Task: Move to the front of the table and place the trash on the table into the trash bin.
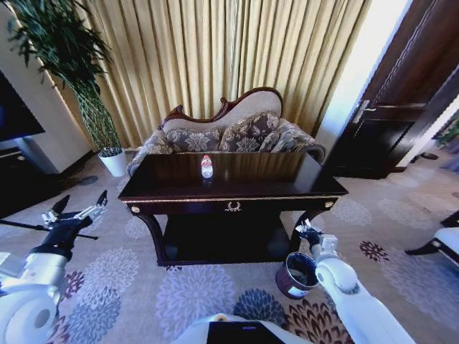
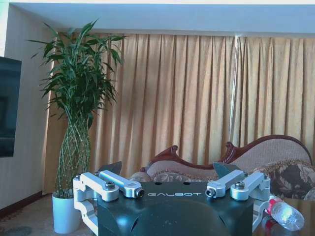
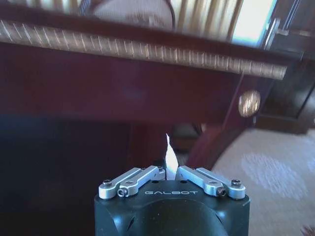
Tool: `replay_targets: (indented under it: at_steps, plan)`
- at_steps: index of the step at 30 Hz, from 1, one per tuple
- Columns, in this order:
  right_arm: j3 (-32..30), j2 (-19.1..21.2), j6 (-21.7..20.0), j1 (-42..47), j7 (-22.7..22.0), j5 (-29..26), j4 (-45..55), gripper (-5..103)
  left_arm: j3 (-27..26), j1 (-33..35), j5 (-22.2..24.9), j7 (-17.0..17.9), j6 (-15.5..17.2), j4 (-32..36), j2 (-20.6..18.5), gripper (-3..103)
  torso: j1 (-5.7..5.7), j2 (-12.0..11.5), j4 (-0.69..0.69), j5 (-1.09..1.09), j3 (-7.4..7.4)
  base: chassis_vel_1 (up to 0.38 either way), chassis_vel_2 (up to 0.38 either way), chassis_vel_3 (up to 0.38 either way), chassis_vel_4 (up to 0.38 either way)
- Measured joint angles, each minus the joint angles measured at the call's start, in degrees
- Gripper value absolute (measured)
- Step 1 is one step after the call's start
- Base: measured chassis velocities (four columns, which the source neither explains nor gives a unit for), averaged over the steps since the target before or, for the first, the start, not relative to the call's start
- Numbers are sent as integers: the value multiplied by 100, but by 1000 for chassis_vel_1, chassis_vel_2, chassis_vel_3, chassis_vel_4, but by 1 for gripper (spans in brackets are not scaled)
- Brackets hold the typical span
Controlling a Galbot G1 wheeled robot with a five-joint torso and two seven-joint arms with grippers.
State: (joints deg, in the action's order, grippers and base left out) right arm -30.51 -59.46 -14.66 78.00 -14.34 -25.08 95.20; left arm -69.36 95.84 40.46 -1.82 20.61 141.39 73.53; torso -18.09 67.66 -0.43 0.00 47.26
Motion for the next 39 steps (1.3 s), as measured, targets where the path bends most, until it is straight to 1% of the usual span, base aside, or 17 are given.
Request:
replay_targets:
  at_steps: [3, 7, 8, 12, 14, 16, 19, 21, 22, 24, 25, 28, 29, 31, 34, 38, 39]
  plan:
    - [65, -62, 16, -184, 45, 107, -505, 0, 4, -1, 0, 0, -8, -5, 40, 100, 0, 0, 0, 0, 0, 0, 0, 0, 0]
    - [130, -207, 125, -613, 98, 429, -1740, 0, 15, -1, 0, -5, -16, -16, 77, 100, 0, 0, -1, 1, 0, 0, 0, 0, 0]
    - [130, -207, 125, -613, 98, 429, -1740, 0, 15, -1, 0, -5, -16, -16, 77, 100, 0, 0, -1, 1, 0, 0, 0, 0, 0]
    - [179, -347, 264, -912, 111, 762, -2680, 0, 19, 3, 0, -17, -19, -17, 79, 100, 0, 0, 0, 1, 0, 0, 0, 0, 0]
    - [186, -379, 277, -965, 111, 828, -2833, -3, 23, 2, 0, -21, -19, -17, 79, 100, 1, 0, 0, 1, 0, 0, 0, 0, 0]
    - [203, -454, 287, -1084, 111, 1001, -3139, 8, 29, -5, 0, -32, -20, -16, 72, 100, 0, 0, 0, 0, 0, 0, 0, 0, 0]
    - [222, -495, 289, -1168, 108, 1163, -3289, 13, 30, -5, 0, -41, -20, -8, 70, 100, 1, 0, 0, 0, 0, 0, 0, 0, 0]
    - [254, -519, 289, -1229, 94, 1226, -3340, 24, 31, 0, 0, -44, -22, 4, 78, 100, 0, 1, 0, 0, 0, 0, 0, 0, 0]
    - [268, -526, 289, -1247, 88, 1229, -3345, 24, 31, 4, 0, -46, -23, 9, 86, 100, 1, 1, 0, 0, 0, 0, 0, 0, 0]
    - [301, -531, 289, -1284, 77, 1233, -3347, 35, 31, 22, 0, -46, -37, 17, 106, 100, 1, 1, 2, -1, 0, 0, 0, 0, 0]
    - [301, -531, 289, -1284, 77, 1233, -3347, 35, 31, 22, 0, -46, -37, 17, 106, 100, 1, 1, 2, -1, 0, 0, 0, 0, 0]
    - [308, -530, 289, -1255, 71, 1228, -3273, 51, 24, 40, -1, -48, -67, 29, 109, 100, 1, 1, 1, -1, 0, 0, 0, 0, 0]
    - [308, -530, 289, -1255, 71, 1228, -3273, 51, 24, 40, -1, -48, -67, 29, 109, 100, 1, 1, 1, -1, 0, 0, 0, 0, 0]
    - [302, -524, 289, -1204, 70, 1221, -3208, 61, 14, 45, 0, -48, -85, 29, 99, 100, 0, 1, 0, 0, 0, 0, 0, 0, 0]
    - [282, -512, 289, -1150, 68, 1214, -3129, 67, 12, 42, 2, -48, -98, 30, 89, 100, 1, 1, 0, -1, -1, 0, 0, 0, 0]
    - [253, -499, 289, -1052, 63, 1187, -2985, 89, 32, 36, 2, -48, -103, 28, 59, 100, 1, 1, 0, -1, -1, 0, 0, 0, 0]
    - [253, -499, 289, -1052, 63, 1187, -2985, 89, 32, 36, 2, -48, -103, 28, 59, 100, 1, 1, 0, -1, -1, 0, 0, 0, 0]
